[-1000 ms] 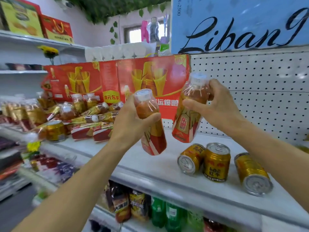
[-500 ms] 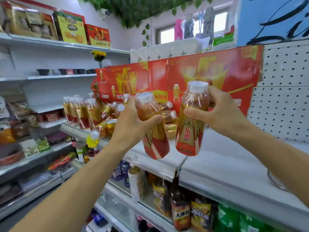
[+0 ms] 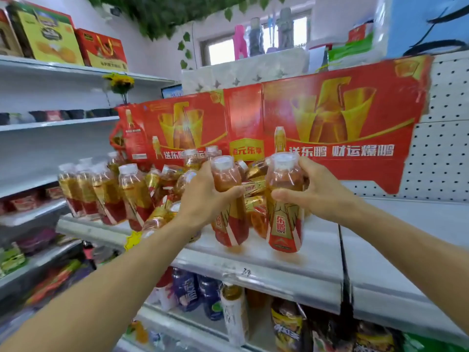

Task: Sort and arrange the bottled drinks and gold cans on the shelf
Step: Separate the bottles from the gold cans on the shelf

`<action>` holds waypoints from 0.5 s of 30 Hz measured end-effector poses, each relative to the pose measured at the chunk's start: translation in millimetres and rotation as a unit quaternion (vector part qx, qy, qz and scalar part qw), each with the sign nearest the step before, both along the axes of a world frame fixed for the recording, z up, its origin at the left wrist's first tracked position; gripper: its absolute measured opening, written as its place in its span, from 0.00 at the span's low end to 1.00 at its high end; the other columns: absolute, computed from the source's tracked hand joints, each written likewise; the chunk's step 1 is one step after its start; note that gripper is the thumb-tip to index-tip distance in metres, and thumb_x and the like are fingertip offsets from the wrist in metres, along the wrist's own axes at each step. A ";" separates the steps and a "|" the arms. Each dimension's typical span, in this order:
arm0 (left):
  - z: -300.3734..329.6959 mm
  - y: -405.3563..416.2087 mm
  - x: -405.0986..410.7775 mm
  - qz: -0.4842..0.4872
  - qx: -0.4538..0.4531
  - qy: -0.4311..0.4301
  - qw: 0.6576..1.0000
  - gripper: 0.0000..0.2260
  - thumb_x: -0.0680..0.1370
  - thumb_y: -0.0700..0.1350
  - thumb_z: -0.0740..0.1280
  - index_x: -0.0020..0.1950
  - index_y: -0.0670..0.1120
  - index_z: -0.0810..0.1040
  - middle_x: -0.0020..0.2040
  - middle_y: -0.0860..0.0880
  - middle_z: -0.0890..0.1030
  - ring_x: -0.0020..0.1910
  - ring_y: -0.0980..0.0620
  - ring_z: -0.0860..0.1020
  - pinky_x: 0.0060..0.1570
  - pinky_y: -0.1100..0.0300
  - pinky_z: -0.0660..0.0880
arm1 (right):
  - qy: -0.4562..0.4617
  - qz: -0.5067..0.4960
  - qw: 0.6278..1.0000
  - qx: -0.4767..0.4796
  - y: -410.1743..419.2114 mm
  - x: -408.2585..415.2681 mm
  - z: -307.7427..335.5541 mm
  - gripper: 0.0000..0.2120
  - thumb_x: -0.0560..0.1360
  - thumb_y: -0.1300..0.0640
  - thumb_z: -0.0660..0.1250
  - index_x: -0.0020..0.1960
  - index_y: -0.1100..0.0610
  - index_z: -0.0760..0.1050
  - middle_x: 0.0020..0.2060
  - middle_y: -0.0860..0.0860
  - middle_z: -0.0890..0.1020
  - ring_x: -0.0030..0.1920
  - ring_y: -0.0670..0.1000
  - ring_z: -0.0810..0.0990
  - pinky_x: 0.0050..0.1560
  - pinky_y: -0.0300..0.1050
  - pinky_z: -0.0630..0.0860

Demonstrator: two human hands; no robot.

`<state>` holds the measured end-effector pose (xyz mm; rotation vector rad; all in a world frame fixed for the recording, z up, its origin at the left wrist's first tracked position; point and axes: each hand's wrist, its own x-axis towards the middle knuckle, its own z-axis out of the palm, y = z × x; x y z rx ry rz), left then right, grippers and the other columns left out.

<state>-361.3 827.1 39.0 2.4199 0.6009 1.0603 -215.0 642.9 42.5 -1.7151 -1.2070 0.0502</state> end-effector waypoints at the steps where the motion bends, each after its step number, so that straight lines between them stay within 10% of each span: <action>1: -3.8 3.7 3.4 -0.004 -0.012 0.000 1.000 0.22 0.69 0.58 0.76 0.54 0.52 0.69 0.46 0.57 0.78 0.45 0.55 0.78 0.44 0.58 0.75 | 0.003 -0.005 1.000 -0.008 3.2 2.6 -1.8 0.24 0.67 0.49 0.77 0.60 0.50 0.72 0.49 0.44 0.82 0.48 0.43 0.81 0.49 0.43 0.78; 15: -24.1 0.4 32.7 -0.040 -0.047 0.009 0.998 0.30 0.70 0.60 0.73 0.68 0.57 0.65 0.56 0.60 0.76 0.56 0.55 0.76 0.57 0.51 0.75 | 0.037 -0.029 0.996 -0.074 12.6 14.6 -14.4 0.27 0.70 0.47 0.75 0.64 0.49 0.69 0.53 0.43 0.80 0.52 0.42 0.80 0.52 0.44 0.79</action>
